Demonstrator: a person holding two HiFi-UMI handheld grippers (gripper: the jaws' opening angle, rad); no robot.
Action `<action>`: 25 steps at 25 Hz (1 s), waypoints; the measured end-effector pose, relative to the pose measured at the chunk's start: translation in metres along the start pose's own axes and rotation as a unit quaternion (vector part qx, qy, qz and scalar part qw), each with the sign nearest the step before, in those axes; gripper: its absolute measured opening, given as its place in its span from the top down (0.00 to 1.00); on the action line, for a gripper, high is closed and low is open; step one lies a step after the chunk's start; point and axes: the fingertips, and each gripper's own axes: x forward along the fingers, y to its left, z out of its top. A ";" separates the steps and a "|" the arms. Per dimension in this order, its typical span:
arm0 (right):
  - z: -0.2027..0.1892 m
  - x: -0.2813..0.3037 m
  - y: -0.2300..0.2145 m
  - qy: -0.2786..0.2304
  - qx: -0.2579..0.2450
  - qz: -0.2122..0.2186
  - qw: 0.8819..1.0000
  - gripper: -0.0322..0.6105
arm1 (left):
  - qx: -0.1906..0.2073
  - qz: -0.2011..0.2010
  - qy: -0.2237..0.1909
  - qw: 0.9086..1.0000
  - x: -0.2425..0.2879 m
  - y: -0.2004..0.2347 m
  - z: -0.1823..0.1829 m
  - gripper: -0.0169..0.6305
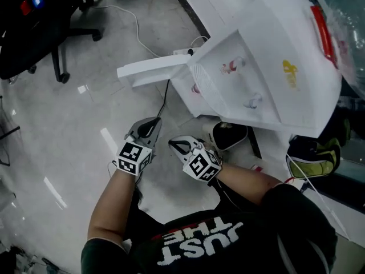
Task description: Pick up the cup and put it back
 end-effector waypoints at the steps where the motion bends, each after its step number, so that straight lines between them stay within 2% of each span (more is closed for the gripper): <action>1: 0.017 -0.020 0.009 -0.004 0.001 0.013 1.000 0.89 | -0.006 0.010 -0.003 1.000 -0.013 -0.010 0.018 0.96; 4: 0.071 -0.080 0.029 -0.019 -0.002 0.041 0.999 0.89 | -0.003 0.029 -0.004 1.000 -0.050 -0.043 0.075 0.96; 7: 0.124 -0.147 0.036 -0.037 -0.008 0.047 0.998 0.89 | 0.012 0.029 -0.004 0.999 -0.081 -0.084 0.137 0.96; 10: 0.177 -0.219 0.031 -0.064 -0.004 0.040 0.997 0.89 | 0.016 0.035 -0.014 0.999 -0.109 -0.121 0.204 0.96; 14: 0.240 -0.315 0.010 -0.128 0.021 0.016 0.991 0.89 | 0.033 0.033 -0.028 0.998 -0.128 -0.173 0.297 0.96; 18: 0.273 -0.423 -0.013 -0.180 0.038 -0.002 0.983 0.89 | 0.086 0.023 -0.045 0.995 -0.131 -0.246 0.380 0.96; 21: 0.287 -0.493 -0.034 -0.214 0.045 -0.004 0.976 0.89 | 0.128 0.022 -0.060 0.990 -0.123 -0.296 0.428 0.96; 23: 0.294 -0.535 -0.046 -0.228 0.042 -0.004 0.973 0.89 | 0.137 0.025 -0.076 0.987 -0.116 -0.329 0.456 0.96; 25: 0.303 -0.569 -0.059 -0.238 0.031 -0.007 0.971 0.89 | 0.130 0.022 -0.099 0.986 -0.109 -0.358 0.481 0.96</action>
